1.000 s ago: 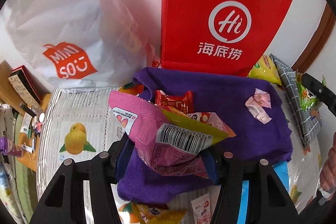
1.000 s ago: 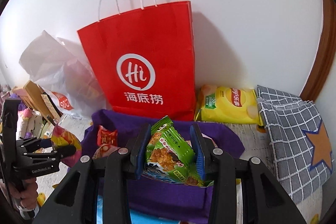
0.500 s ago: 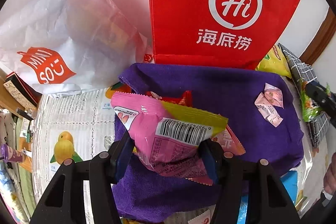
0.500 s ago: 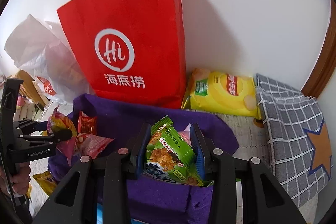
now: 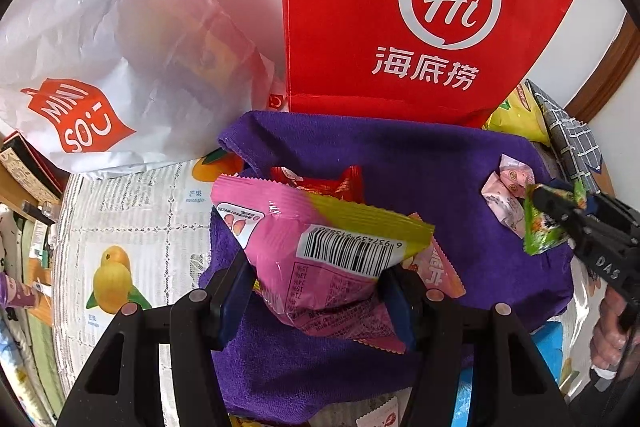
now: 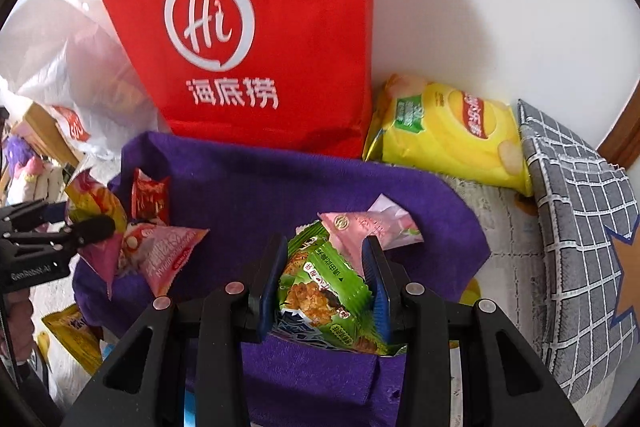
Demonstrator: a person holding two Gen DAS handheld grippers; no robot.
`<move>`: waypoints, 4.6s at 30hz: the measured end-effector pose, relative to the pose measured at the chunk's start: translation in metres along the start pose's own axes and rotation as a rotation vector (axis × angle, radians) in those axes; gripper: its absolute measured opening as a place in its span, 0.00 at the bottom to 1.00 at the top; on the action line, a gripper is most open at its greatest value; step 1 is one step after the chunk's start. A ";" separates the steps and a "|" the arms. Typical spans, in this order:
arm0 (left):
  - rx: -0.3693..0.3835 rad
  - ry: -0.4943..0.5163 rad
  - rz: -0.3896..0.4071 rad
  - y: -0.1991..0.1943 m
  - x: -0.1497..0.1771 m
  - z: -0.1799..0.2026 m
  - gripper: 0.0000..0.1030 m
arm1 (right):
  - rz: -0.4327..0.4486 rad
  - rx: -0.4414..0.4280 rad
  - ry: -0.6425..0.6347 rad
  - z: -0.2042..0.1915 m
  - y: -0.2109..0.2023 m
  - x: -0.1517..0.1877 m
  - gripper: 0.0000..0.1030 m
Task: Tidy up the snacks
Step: 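Lower the green snack bag onto the towel and open the right gripper, then lower the large pink bag onto the towel and open the left gripper, then lift both open grippers off the towel toward the remaining snacks, then reach the right gripper to the pink-and-white fruit candy bag and grasp it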
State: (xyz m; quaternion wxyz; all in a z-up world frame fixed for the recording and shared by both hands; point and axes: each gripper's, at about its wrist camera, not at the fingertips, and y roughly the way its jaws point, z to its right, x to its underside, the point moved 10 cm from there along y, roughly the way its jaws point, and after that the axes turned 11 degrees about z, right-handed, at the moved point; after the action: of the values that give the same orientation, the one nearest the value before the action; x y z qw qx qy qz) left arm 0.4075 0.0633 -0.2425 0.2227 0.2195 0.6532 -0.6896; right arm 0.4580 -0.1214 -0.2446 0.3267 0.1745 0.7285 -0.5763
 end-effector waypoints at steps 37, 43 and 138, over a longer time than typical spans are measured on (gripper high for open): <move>0.138 0.045 0.032 0.002 -0.002 0.048 0.66 | 0.022 0.026 -0.057 -0.011 -0.021 -0.011 0.62; 0.123 0.064 0.089 -0.009 -0.010 0.052 0.78 | 0.035 0.038 -0.041 -0.007 -0.028 -0.016 0.69; 0.024 -0.017 0.221 -0.171 0.097 -0.052 0.79 | 0.005 -0.200 -0.089 -0.168 -0.147 0.202 0.69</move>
State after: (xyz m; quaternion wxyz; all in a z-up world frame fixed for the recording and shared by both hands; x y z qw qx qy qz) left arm 0.2282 0.1216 -0.1656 0.3002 0.2868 0.6147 -0.6706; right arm 0.1723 -0.0267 -0.2546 0.3760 0.1171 0.7666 -0.5071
